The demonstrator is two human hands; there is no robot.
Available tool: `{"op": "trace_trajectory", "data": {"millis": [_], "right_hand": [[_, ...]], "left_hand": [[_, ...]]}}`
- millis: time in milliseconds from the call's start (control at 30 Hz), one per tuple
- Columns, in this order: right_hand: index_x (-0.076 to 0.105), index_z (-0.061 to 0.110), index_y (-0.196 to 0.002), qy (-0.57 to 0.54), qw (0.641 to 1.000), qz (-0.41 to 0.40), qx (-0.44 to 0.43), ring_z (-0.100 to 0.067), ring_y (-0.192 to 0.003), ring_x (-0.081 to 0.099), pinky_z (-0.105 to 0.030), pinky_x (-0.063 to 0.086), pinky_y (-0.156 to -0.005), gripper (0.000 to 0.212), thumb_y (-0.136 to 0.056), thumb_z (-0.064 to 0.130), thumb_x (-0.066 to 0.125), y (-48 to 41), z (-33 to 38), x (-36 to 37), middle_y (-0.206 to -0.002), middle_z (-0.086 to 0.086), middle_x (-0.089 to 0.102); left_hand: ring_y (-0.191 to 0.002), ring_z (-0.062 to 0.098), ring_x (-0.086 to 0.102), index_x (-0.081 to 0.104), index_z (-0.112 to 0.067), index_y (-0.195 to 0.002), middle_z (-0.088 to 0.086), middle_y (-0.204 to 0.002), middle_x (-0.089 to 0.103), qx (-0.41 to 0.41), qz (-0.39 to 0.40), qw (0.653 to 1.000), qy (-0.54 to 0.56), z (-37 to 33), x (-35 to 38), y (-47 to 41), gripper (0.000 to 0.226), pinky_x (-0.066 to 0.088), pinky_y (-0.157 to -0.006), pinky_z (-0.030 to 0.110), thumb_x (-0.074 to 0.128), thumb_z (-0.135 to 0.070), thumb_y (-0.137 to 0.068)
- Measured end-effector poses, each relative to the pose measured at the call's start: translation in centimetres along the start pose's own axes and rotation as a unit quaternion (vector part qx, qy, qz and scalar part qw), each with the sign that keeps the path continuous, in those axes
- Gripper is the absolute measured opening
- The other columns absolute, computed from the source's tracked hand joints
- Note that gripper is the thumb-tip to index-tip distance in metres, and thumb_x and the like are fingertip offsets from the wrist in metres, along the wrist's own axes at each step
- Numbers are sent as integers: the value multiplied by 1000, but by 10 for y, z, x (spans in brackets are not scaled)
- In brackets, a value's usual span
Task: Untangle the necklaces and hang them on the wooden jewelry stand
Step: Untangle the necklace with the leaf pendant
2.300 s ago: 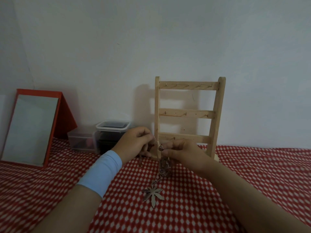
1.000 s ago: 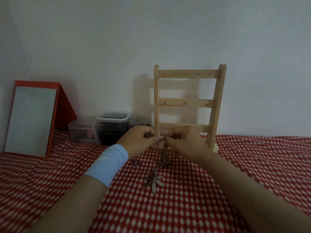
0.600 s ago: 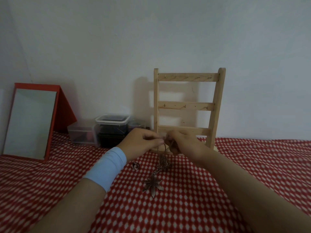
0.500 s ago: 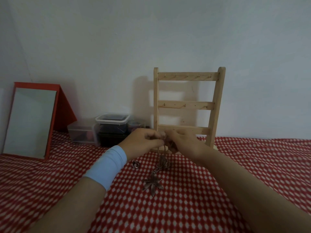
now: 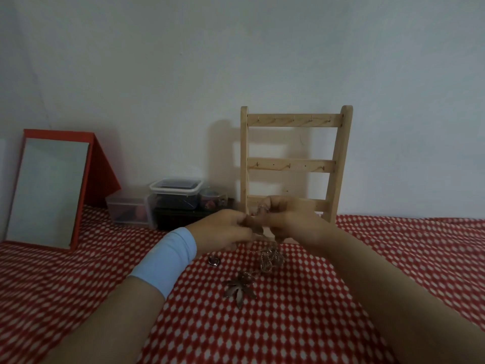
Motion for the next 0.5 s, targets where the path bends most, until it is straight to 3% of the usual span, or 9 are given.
{"op": "trace_trajectory", "data": {"millis": [67, 133, 200, 267, 367, 500], "right_hand": [[60, 16, -78, 121, 991, -50, -35, 0, -58, 52, -20, 46, -60, 24, -87, -5, 65, -1, 4, -7, -72, 5, 59], [54, 20, -68, 161, 982, -90, -47, 1, -58, 51, -31, 54, -64, 33, -83, -8, 65, -2, 5, -12, -63, 12, 54], [48, 21, -60, 147, 983, -106, -35, -8, -59, 53, -44, 60, -71, 40, -85, 0, 69, -4, 0, -15, -55, 12, 48], [46, 20, -55, 129, 984, -121, -16, -11, -54, 48, -43, 55, -65, 44, -89, 14, 73, -3, -3, -17, -49, 9, 43], [47, 18, -53, 142, 982, -126, -2, -9, -47, 39, -34, 42, -62, 48, -95, 29, 66, -1, 0, -17, -49, 6, 41], [64, 11, -64, 180, 980, -44, 70, -15, -58, 52, -32, 47, -66, 48, -105, 32, 50, 4, -5, -14, -63, -1, 64]], "left_hand": [[-66, -2, 59, 75, -18, -96, -13, -74, 67, -7, -20, 994, -103, 3, -4, -1, 12, 42, -62, 14, 64, -18, -91], [-75, 4, 60, 77, -16, -88, -6, -79, 69, -12, -44, 989, -140, 6, -13, -1, 14, 42, -68, 18, 64, -22, -90], [-82, 13, 64, 77, -16, -85, -1, -84, 72, -11, -53, 991, -120, 7, -19, 1, 16, 48, -76, 23, 64, -24, -91], [-84, 19, 66, 76, -16, -91, 2, -91, 75, 1, -44, 994, -96, 6, -21, 3, 18, 50, -84, 30, 63, -29, -93], [-61, 13, 55, 75, -16, -97, -4, -81, 73, 18, -40, 997, -71, 5, -23, 5, 18, 48, -67, 26, 61, -28, -95], [-56, 8, 53, 74, -22, -105, -9, -89, 76, 26, -34, 998, -50, 5, -23, 7, 16, 46, -56, 17, 61, -20, -96]]}}
Point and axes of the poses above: each hand's wrist, its own y-axis away from the middle knuckle, its own x-axis out of the palm, z = x × y, the point moved 7 cm from there along -y, towards the middle knuckle
